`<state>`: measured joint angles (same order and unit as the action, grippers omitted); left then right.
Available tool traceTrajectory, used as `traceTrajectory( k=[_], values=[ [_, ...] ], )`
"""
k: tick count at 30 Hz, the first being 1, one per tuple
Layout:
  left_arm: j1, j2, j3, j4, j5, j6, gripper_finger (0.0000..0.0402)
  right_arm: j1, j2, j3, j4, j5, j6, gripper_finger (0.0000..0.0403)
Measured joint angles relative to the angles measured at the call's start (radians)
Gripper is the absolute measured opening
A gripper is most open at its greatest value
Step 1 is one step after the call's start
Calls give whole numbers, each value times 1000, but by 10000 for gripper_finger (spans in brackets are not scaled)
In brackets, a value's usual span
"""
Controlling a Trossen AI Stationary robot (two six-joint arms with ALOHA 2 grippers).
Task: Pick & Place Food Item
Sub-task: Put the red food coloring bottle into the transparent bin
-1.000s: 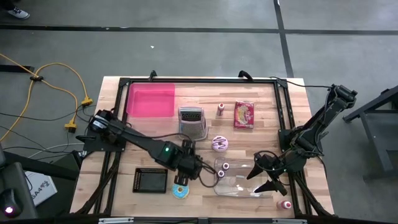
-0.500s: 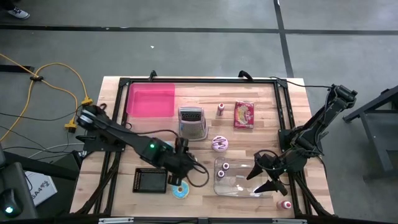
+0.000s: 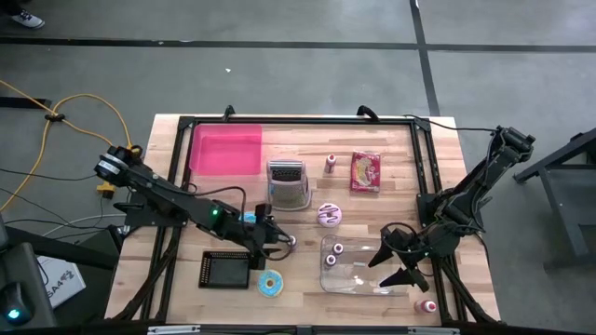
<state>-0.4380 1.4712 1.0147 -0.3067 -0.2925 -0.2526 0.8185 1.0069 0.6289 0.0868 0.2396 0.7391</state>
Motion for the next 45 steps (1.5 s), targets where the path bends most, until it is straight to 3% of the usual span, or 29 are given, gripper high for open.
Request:
traceTrajectory(
  k=[8, 22, 45],
  values=[
    [3, 0, -91, 105, -88, -6, 241, 0, 0, 0, 0, 2, 0, 287],
    [7, 0, -381, 616, -55, -10, 241, 0, 0, 0, 0, 1, -2, 287],
    [3, 14, -410, 702, -16, -8, 241, 0, 0, 0, -1, 20, -2, 287]
  ],
)
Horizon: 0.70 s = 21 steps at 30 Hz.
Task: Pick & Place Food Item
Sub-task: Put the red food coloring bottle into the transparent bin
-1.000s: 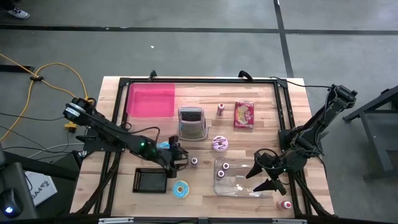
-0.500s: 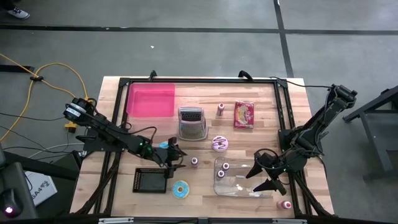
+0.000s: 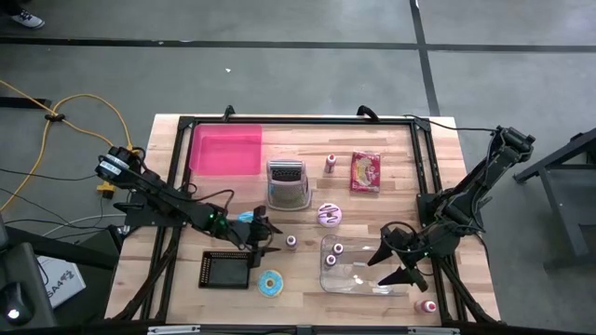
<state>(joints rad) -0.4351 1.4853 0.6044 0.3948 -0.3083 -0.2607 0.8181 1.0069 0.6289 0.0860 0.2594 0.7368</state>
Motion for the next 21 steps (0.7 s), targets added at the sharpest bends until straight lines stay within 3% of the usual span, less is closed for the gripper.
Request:
traceTrajectory(
  k=[6, 15, 21],
  values=[
    [0, 0, 0, 47, 9, 49, 241, 0, 0, 0, 0, 1, 0, 287],
    [41, 4, 1, -40, 25, 54, 241, 0, 0, 0, 0, 1, 0, 287],
    [95, 78, 2, 28, 138, 67, 241, 0, 0, 0, 0, 1, 0, 287]
  ],
)
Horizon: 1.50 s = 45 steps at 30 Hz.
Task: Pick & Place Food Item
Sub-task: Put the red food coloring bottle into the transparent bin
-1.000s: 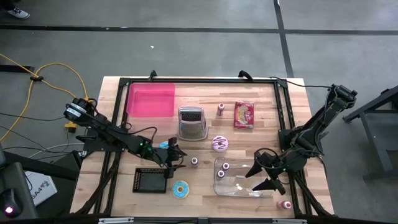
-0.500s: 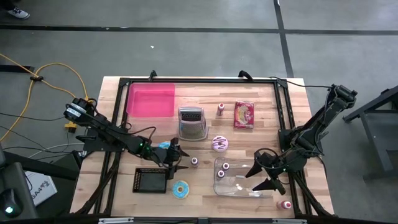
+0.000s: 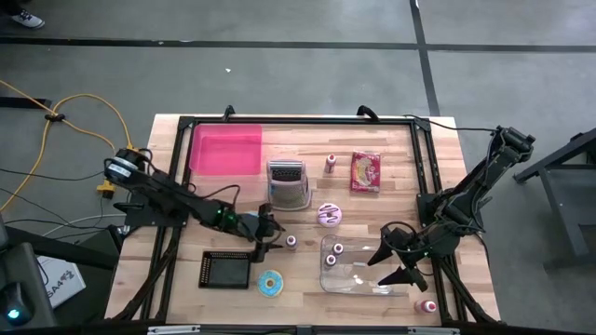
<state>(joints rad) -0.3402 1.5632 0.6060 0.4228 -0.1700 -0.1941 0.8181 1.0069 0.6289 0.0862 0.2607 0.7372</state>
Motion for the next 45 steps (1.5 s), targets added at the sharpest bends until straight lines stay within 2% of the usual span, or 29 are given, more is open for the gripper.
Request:
traceTrajectory(
  k=[17, 27, 31, 39, 45],
  values=[
    [18, 171, 2, 302, 65, 70, 241, 0, 0, 0, 0, 3, 1, 287],
    [51, 220, 3, 358, 95, 67, 240, 0, 0, 0, -1, 2, 19, 287],
    [48, 219, 3, 371, 95, 67, 221, 0, 0, 0, -1, 3, 19, 287],
    [47, 219, 3, 371, 96, 66, 154, 0, 0, 0, -18, 3, 18, 287],
    [47, 219, 3, 371, 97, 66, 143, -2, 0, 0, -30, 7, -6, 287]
  ],
)
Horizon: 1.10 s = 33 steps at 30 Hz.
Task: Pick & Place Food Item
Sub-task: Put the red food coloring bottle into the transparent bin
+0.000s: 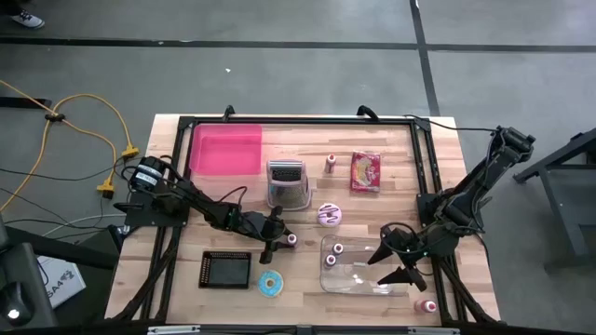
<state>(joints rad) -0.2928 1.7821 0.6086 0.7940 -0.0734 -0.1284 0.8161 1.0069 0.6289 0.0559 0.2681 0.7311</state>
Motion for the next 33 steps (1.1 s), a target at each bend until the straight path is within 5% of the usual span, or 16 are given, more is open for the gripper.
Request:
traceTrajectory(
  k=[18, 27, 33],
  values=[
    [0, -6, 18, 150, 60, 24, 140, -184, 36, 0, 33, 15, -99, 287],
    [7, -53, 26, 149, 60, 28, 140, -340, 298, 3, 365, -143, -308, 287],
    [8, -65, 26, 136, 60, 35, 140, -393, 450, 93, 390, -146, -417, 287]
  ],
)
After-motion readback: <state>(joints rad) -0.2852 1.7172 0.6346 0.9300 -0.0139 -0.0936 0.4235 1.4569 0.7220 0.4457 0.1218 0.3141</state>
